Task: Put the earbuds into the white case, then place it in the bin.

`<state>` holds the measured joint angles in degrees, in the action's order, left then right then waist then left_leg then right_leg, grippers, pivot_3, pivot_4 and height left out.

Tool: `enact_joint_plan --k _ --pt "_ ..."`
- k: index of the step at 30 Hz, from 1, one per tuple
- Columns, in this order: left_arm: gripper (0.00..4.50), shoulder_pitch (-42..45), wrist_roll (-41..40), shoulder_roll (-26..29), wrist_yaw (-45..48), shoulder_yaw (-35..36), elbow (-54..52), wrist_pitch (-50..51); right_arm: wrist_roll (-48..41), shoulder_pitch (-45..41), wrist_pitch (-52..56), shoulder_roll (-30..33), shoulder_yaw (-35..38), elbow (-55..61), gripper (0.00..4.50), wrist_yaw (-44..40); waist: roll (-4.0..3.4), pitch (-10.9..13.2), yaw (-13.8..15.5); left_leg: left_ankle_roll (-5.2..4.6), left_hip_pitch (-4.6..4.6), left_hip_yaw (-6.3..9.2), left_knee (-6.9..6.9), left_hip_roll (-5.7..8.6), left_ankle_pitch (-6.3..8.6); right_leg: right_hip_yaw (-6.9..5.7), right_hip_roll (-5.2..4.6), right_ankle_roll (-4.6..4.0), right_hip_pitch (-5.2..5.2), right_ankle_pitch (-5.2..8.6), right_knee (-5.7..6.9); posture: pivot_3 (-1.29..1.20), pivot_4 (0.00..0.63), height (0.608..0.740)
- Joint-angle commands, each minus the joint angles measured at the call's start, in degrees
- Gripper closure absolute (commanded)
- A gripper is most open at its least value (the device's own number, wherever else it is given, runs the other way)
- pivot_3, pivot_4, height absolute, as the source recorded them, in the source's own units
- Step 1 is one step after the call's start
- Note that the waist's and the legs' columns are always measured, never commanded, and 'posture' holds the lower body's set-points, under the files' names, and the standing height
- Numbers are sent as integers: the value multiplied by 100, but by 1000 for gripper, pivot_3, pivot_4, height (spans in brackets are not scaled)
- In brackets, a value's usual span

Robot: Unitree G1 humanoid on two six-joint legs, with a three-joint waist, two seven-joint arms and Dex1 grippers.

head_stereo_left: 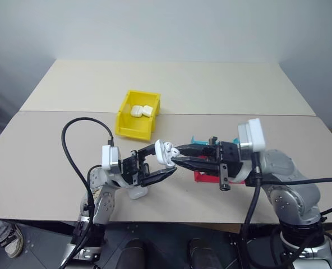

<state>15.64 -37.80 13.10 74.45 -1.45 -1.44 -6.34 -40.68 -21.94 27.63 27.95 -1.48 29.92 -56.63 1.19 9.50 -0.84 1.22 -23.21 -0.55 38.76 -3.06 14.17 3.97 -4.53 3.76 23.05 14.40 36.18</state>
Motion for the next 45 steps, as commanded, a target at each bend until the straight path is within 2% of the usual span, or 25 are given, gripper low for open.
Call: enact_joint_plan --k 1,45 --pt "1710 6 41 -24 2 -28 -180 -127 38 -28 -206 7 26 29 3851 30 0 0 0 0 0 0 0 0 0 0 0 0 0 0 0 0 150 740" --pt "1710 199 270 -228 35 12 154 -436 -48 86 -25 246 -165 -6 3851 -88 0 0 0 0 0 1 0 0 0 0 0 0 0 0 0 0 150 740"
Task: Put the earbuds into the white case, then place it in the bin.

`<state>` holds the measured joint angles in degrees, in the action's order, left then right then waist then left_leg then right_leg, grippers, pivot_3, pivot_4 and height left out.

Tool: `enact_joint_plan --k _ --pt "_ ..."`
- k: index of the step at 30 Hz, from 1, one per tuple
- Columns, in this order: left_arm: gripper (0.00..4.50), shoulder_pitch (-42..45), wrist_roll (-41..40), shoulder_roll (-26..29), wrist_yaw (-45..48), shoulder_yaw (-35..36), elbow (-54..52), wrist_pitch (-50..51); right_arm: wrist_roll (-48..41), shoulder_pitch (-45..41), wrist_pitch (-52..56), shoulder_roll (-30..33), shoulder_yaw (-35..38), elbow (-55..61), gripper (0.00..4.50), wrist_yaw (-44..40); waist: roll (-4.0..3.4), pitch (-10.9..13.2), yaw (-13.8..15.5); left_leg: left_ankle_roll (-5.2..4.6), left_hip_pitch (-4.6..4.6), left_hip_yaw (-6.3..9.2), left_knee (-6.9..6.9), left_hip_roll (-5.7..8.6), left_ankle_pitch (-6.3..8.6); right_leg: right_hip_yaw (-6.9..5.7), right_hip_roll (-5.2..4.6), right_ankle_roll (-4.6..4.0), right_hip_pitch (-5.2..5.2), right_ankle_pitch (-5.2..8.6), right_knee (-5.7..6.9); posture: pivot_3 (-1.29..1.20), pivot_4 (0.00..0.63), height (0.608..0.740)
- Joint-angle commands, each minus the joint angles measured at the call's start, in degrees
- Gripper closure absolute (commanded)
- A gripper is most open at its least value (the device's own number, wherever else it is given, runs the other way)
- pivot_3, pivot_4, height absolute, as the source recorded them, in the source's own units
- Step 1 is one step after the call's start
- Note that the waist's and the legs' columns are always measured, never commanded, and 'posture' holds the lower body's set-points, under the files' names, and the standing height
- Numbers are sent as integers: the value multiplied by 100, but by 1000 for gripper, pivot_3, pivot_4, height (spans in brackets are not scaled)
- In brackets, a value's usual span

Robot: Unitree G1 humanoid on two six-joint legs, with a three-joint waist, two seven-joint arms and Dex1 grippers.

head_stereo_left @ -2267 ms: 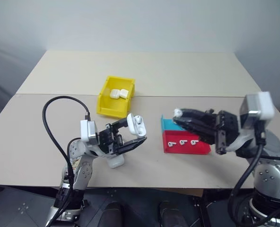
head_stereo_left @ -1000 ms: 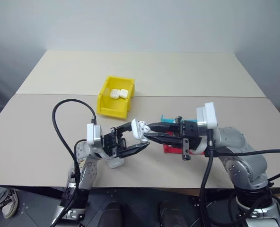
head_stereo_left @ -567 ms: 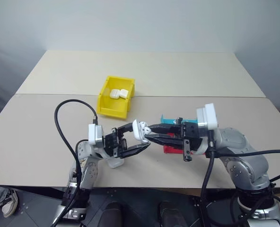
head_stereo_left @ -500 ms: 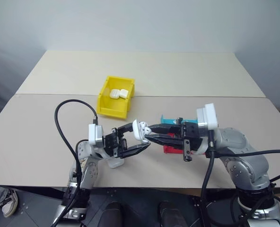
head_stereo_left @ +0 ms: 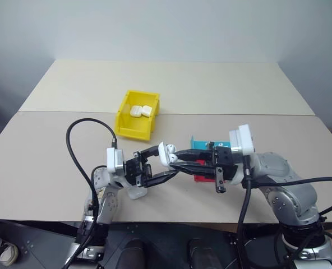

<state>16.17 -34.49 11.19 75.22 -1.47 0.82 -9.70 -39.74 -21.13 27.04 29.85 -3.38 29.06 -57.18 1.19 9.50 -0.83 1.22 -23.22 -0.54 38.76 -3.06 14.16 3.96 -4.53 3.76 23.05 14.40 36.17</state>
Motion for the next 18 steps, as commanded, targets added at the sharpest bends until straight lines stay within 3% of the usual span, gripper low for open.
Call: enact_joint_plan --k 1,5,12,18 --pt "1710 149 -62 -40 -43 14 -73 -101 -109 14 17 57 14 70 3851 -28 0 0 0 0 0 0 0 0 0 0 0 0 0 0 0 0 150 740" --pt "1710 151 -53 -48 -46 24 -73 -99 -131 24 32 24 40 48 3851 31 0 0 -1 0 0 0 0 0 0 0 0 0 0 0 0 0 150 740" --pt "1710 165 -51 -53 -56 36 -54 -109 71 45 -190 50 24 11 1506 -11 0 0 0 0 0 1 0 0 0 0 0 0 0 0 0 0 150 740" --pt "1710 204 -24 -68 -65 56 34 -177 20 68 -219 110 94 -39 1506 -97 0 0 0 0 0 1 0 0 0 0 0 0 0 0 0 0 150 740"
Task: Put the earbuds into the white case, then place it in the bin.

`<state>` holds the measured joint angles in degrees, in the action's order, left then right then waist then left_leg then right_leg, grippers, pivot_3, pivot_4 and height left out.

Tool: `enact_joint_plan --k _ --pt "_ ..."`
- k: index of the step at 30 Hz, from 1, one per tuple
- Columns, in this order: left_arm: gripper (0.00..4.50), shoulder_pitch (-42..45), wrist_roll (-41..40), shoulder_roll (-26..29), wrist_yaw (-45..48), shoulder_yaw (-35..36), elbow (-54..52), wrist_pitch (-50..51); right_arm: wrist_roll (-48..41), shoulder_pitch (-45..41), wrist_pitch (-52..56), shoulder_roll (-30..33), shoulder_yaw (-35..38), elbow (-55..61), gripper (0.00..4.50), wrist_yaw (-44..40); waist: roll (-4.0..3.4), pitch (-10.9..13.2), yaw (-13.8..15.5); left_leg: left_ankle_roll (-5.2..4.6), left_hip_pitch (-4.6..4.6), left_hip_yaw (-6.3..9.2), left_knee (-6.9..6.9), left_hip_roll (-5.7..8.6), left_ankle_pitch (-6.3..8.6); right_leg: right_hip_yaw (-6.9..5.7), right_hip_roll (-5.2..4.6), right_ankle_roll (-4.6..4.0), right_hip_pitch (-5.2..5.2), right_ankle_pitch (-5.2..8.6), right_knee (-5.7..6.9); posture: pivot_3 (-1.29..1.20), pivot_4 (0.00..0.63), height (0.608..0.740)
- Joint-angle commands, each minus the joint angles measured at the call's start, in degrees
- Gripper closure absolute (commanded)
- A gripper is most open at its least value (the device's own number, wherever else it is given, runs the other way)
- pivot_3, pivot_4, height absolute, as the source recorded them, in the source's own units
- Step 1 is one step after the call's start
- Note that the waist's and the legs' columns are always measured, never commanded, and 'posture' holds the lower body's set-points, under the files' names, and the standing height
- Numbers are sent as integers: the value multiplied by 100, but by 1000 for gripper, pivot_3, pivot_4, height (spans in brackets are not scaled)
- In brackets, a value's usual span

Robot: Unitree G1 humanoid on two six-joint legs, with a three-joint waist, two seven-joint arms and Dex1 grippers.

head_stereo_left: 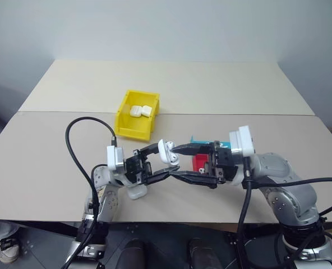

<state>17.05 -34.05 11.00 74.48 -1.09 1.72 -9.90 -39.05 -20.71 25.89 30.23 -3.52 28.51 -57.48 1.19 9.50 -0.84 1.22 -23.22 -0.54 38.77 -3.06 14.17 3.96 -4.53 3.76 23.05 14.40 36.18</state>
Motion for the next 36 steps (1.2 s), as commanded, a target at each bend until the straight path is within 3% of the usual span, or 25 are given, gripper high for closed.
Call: enact_joint_plan --k 1,11,20,36 --pt "1710 122 -55 -43 1 23 -34 -165 -106 22 -84 94 168 -2 1506 -79 0 0 0 0 0 0 0 0 0 0 0 0 0 0 0 0 150 740" --pt "1710 293 164 -51 -221 58 362 -368 -576 -145 58 667 993 -400 1506 -292 1 0 9 0 -1 0 0 1 0 0 0 0 -1 0 -1 0 150 740" --pt "1710 817 462 -165 -318 -123 860 -433 -881 -1126 697 1105 1103 -278 4477 179 1 0 3 -1 -4 0 0 1 0 0 0 0 1 0 -1 0 150 740" --pt "1710 1206 862 -564 -515 -438 1283 -645 9 -1262 481 1193 121 109 4477 -60 1 0 4 -1 -5 2 3 2 0 -1 0 0 3 0 1 0 150 740"
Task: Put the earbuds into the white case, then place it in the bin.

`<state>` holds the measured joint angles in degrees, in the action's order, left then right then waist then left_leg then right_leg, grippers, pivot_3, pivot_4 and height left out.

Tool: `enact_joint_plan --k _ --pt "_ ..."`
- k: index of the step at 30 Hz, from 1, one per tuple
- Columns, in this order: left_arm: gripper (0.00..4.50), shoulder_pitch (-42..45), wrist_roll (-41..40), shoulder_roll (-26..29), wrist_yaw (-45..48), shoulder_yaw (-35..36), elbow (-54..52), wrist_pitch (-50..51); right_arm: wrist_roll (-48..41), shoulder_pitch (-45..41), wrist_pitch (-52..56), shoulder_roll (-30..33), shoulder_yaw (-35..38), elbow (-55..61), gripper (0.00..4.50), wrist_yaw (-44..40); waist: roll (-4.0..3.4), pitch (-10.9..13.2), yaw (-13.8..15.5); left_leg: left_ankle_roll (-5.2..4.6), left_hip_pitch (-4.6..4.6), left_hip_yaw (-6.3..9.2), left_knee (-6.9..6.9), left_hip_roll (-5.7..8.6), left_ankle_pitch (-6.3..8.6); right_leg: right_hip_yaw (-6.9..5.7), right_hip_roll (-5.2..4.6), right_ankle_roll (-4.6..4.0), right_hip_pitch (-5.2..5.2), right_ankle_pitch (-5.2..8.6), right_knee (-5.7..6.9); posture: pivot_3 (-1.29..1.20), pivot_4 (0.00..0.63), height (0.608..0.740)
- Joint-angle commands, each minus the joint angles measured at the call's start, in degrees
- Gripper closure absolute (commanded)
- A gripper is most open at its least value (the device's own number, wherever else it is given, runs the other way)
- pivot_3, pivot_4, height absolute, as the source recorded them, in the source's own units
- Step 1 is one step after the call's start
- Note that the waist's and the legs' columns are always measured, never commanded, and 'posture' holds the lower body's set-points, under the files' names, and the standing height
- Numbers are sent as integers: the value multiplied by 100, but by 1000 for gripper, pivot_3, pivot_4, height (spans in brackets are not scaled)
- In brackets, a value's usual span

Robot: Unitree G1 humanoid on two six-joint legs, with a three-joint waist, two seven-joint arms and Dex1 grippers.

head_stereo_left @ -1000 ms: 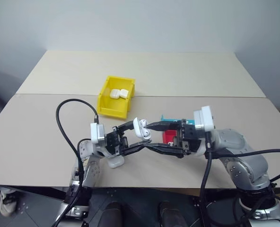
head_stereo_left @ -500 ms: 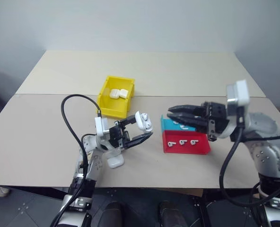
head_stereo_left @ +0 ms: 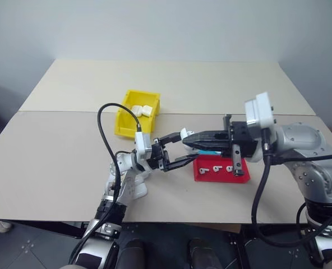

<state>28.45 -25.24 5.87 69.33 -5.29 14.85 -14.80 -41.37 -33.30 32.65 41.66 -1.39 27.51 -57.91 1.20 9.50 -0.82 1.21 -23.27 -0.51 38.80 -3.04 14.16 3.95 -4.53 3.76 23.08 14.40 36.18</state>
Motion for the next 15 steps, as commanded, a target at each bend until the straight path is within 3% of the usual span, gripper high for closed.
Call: enact_joint_plan --k 1,15 --pt "1710 51 -32 -58 11 -15 -49 -160 302 11 -211 38 -117 209 4477 -13 0 0 4 0 0 0 0 0 0 0 0 0 0 0 1 0 150 740" --pt "1710 -132 -154 -135 57 25 -234 -186 658 97 -277 158 -28 69 4477 -92 0 0 9 0 -1 0 0 0 0 0 0 0 0 0 -1 0 150 740"
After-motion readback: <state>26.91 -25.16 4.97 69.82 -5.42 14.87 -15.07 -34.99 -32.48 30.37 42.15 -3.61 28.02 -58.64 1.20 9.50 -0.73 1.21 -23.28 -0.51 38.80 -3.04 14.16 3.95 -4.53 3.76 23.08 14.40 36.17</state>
